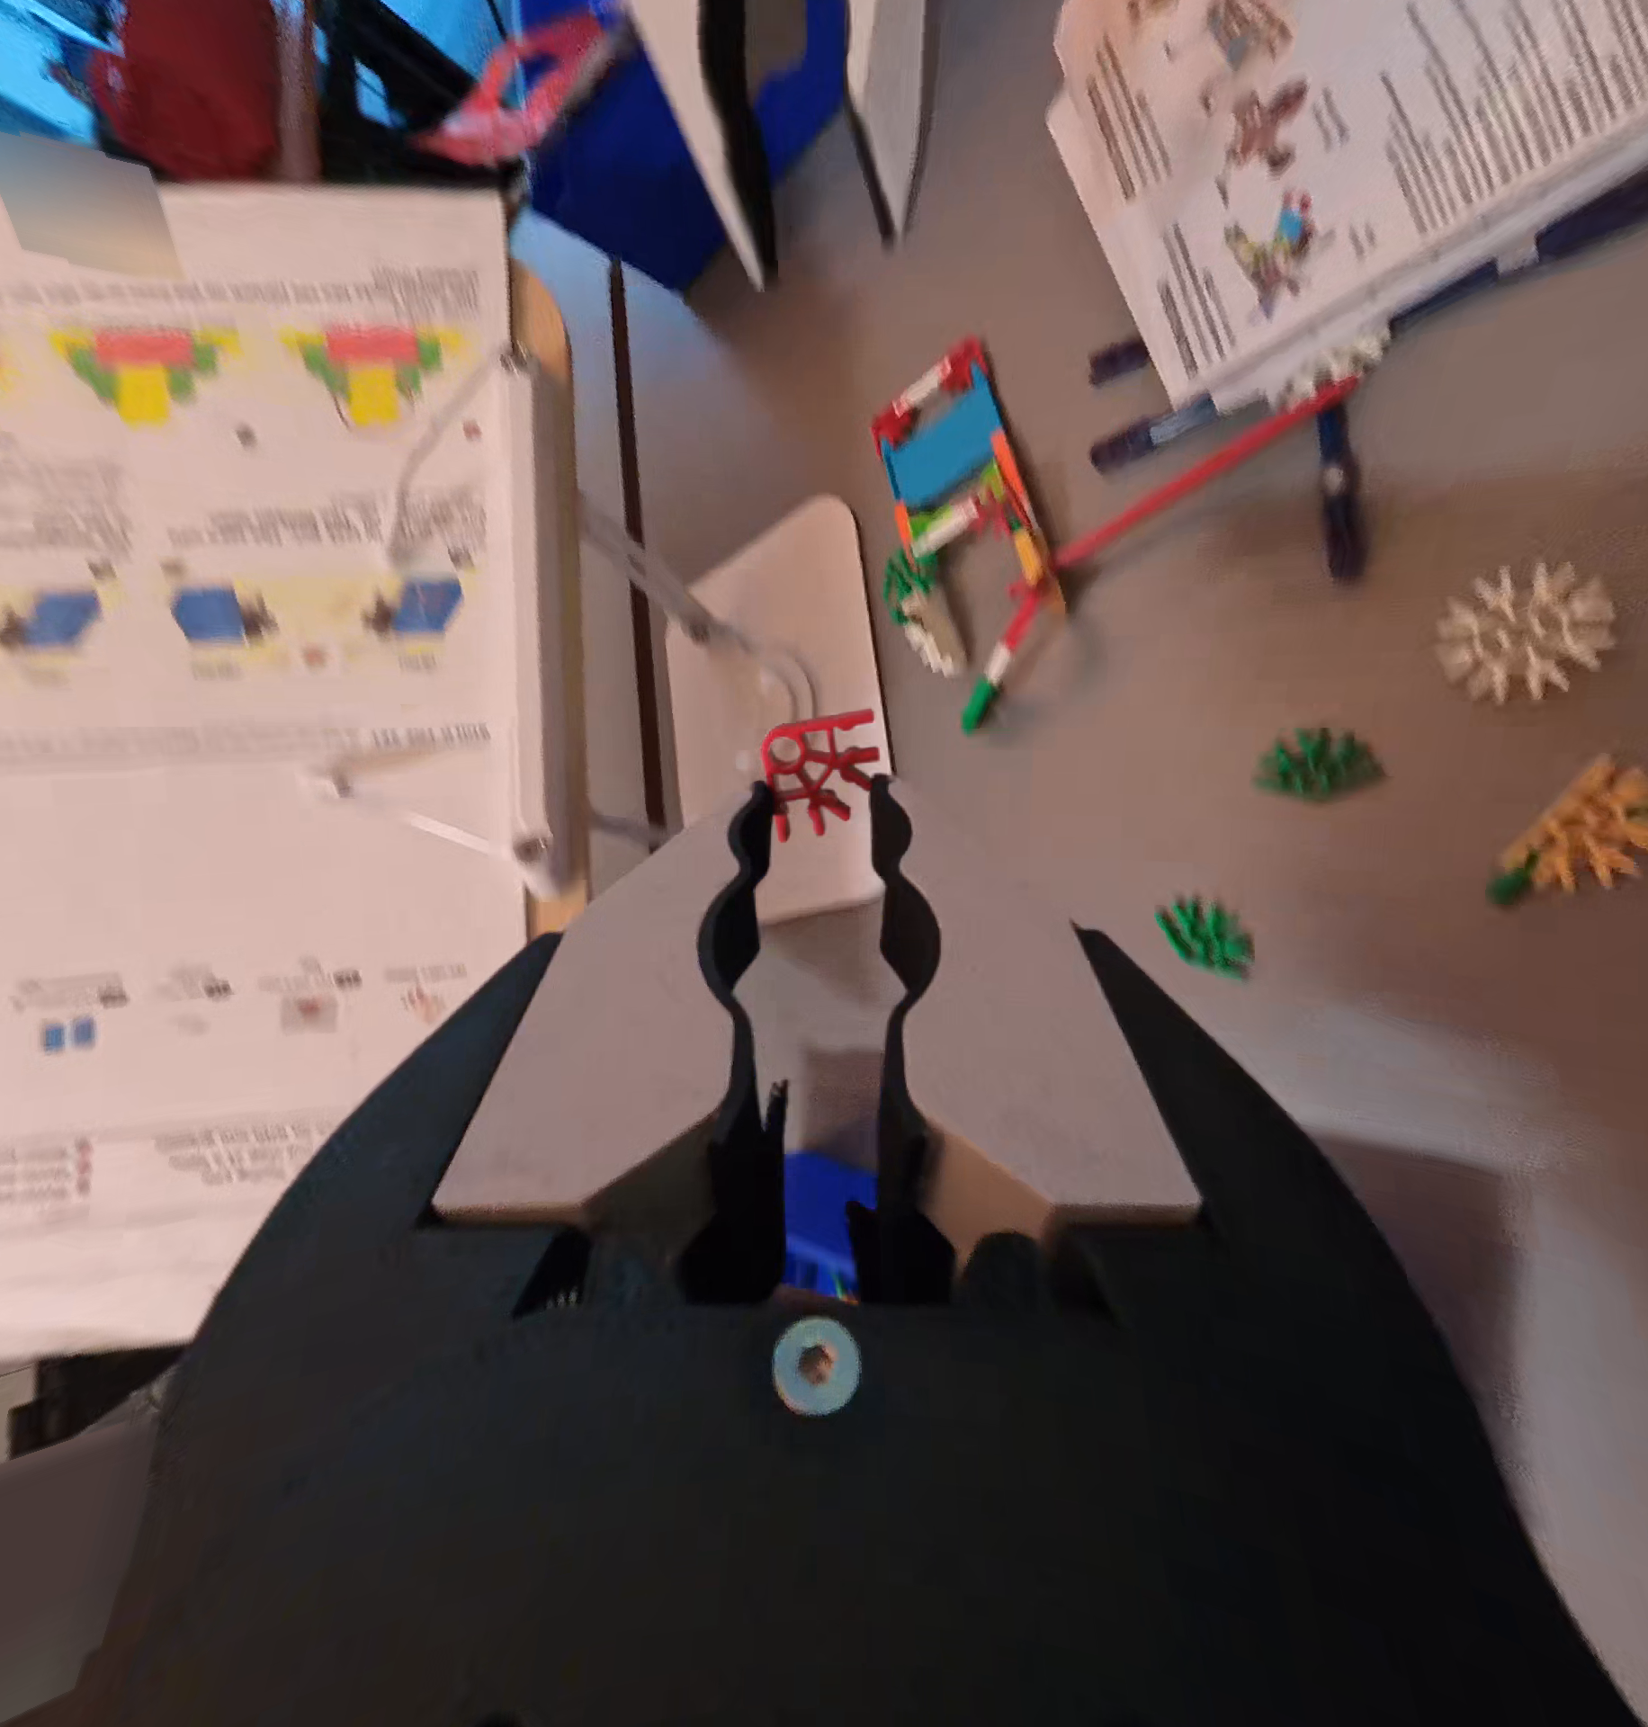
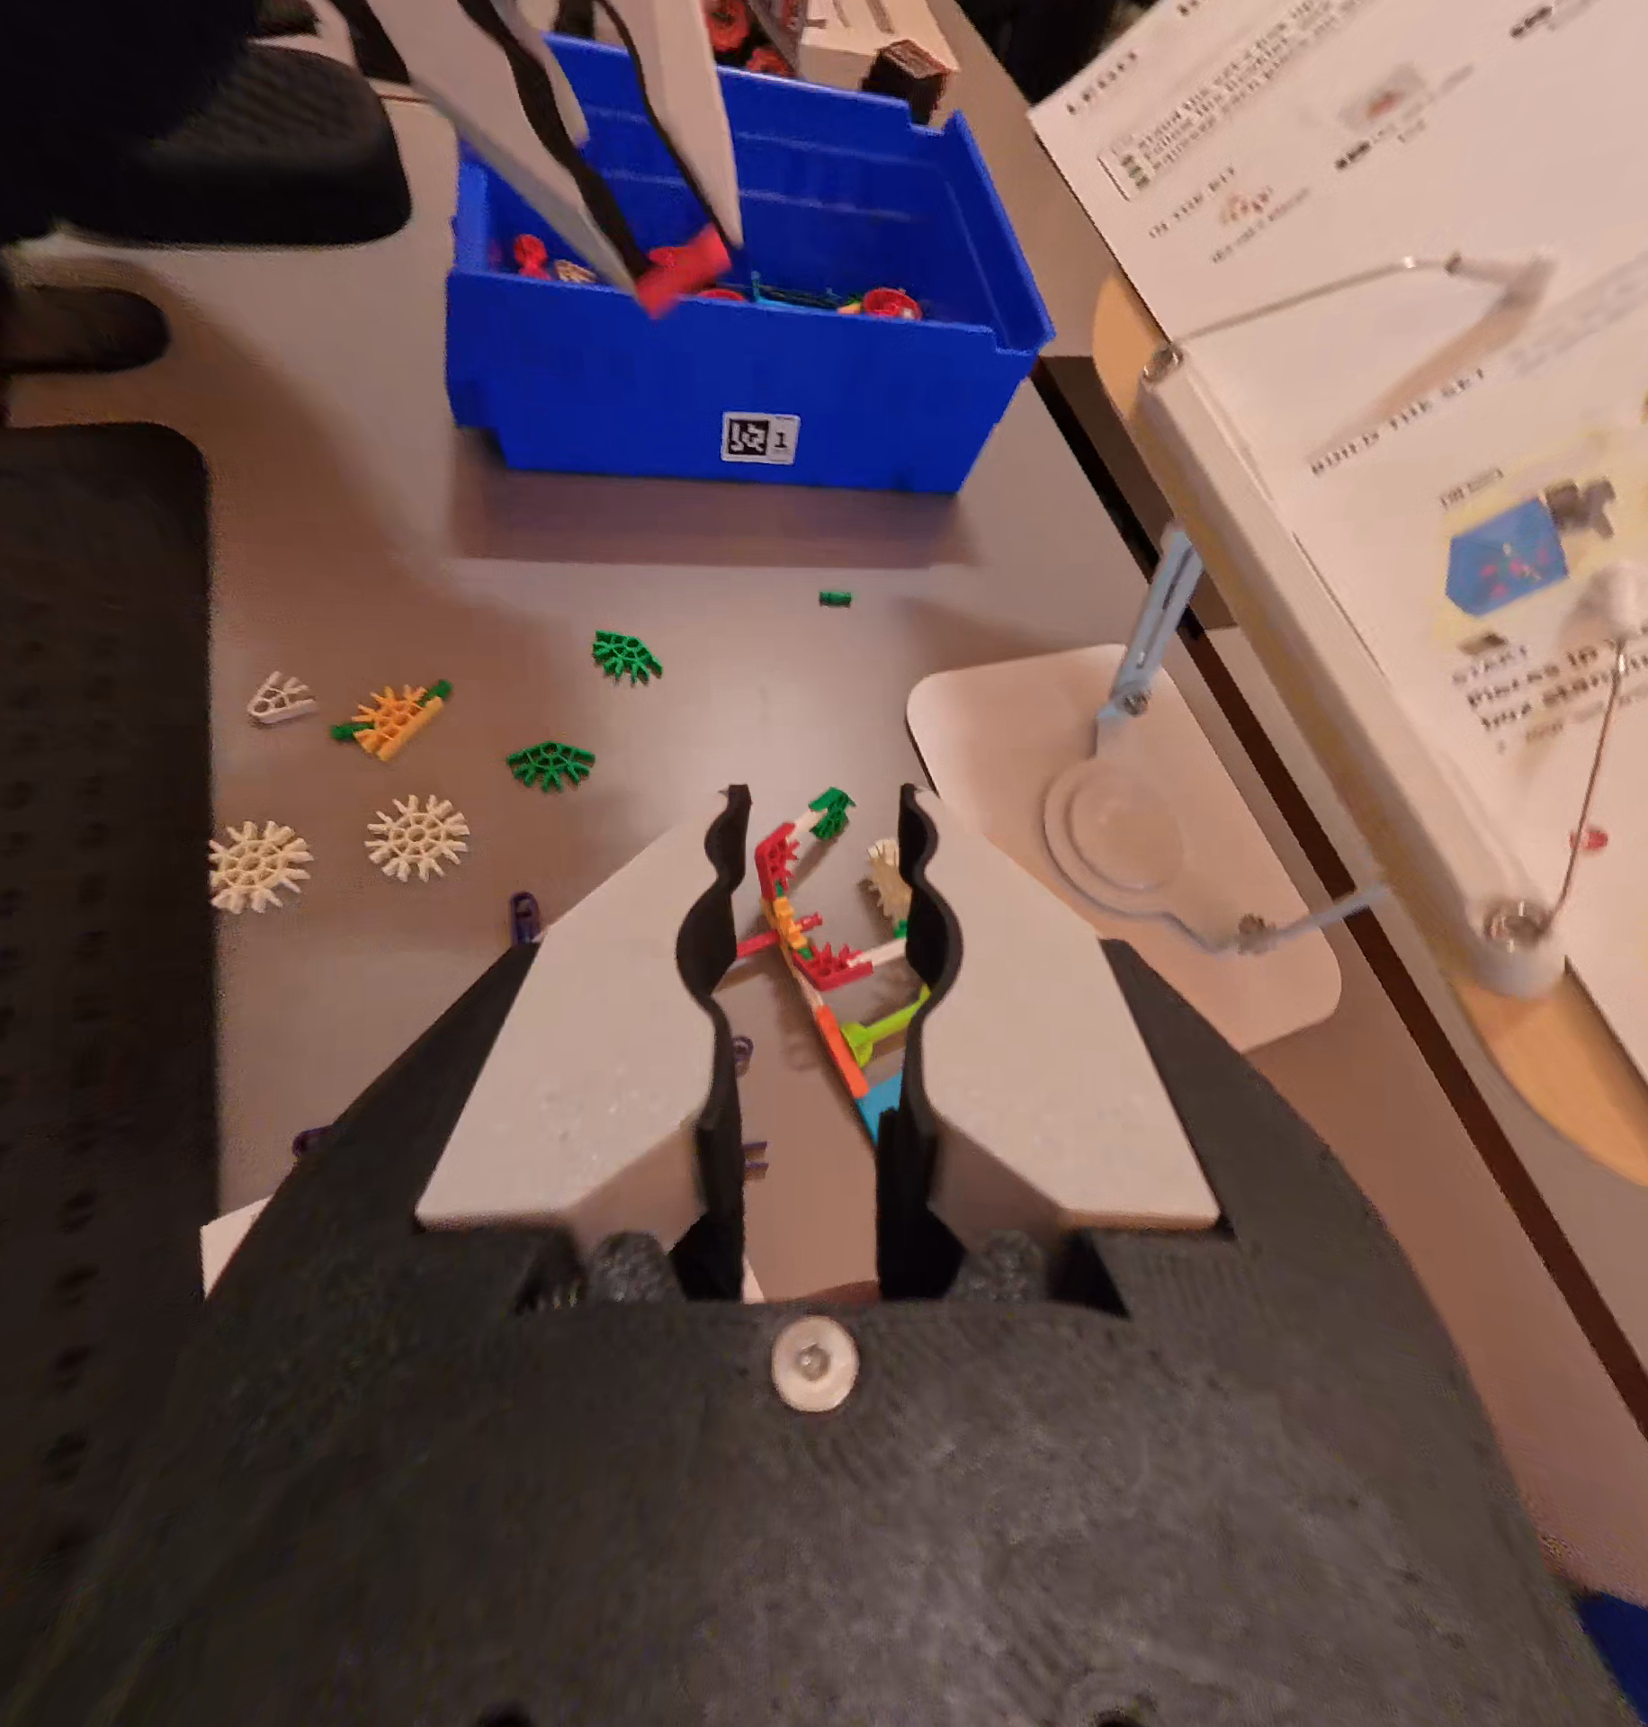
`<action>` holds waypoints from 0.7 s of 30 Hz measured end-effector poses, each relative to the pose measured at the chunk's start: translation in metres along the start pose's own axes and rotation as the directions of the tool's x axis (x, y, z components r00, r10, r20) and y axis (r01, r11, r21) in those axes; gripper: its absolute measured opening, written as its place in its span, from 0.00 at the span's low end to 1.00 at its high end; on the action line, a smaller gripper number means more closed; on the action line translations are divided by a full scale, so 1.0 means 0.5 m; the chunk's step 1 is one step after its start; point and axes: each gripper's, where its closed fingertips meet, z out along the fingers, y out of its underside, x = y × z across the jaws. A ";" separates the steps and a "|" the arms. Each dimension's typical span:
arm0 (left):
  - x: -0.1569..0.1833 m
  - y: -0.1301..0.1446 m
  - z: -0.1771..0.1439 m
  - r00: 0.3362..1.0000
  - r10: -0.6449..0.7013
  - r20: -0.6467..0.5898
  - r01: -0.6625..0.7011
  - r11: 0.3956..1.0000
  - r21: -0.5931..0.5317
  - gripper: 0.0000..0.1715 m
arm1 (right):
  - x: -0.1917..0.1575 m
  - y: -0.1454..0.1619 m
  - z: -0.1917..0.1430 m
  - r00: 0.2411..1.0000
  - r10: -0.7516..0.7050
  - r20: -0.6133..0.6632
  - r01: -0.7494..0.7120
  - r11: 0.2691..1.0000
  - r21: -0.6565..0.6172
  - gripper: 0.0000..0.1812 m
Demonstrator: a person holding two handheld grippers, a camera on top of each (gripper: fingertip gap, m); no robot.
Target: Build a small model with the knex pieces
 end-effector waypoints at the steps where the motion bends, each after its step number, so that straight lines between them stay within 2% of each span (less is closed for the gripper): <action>1: -0.012 -0.025 0.020 0.999 0.012 0.038 -0.012 1.000 0.001 0.11 | -0.001 -0.013 0.004 0.999 -0.009 0.032 0.009 1.000 -0.007 0.17; 4: -0.047 -0.085 0.072 0.981 0.056 0.185 -0.051 0.998 -0.034 0.11 | 0.020 -0.051 0.018 0.997 -0.041 0.072 0.041 0.999 0.000 0.18; 6: -0.051 -0.113 0.100 0.964 0.122 0.238 -0.110 0.992 -0.064 0.11 | 0.025 -0.062 0.027 0.990 -0.036 0.134 0.037 0.999 -0.008 0.18; 8: -0.045 -0.129 0.127 0.958 0.155 0.240 -0.140 0.987 -0.077 0.11 | 0.027 -0.062 0.032 0.983 -0.035 0.178 0.037 0.999 -0.006 0.19; 10: -0.055 -0.133 0.147 0.957 0.115 0.267 -0.103 0.993 -0.058 0.11 | 0.030 -0.054 0.036 0.980 -0.022 0.198 0.023 1.000 0.002 0.19; 12: -0.053 -0.143 0.164 0.961 0.050 0.271 -0.056 0.998 0.015 0.11 | 0.038 -0.034 0.037 0.982 -0.014 0.189 0.018 1.000 -0.018 0.19; 17: -0.066 -0.128 0.206 0.935 0.001 0.356 -0.026 0.997 0.066 0.11 | 0.053 -0.026 0.013 0.977 0.046 0.210 -0.054 0.998 0.030 0.17; 19: -0.071 -0.118 0.218 0.915 0.019 0.402 -0.047 0.997 0.060 0.11 | 0.067 -0.031 0.010 0.975 0.081 0.208 -0.095 0.994 0.055 0.16; 21: -0.071 -0.107 0.230 0.894 0.096 0.438 -0.116 0.993 0.019 0.11 | 0.083 -0.024 0.015 0.976 0.109 0.187 -0.120 0.992 0.049 0.15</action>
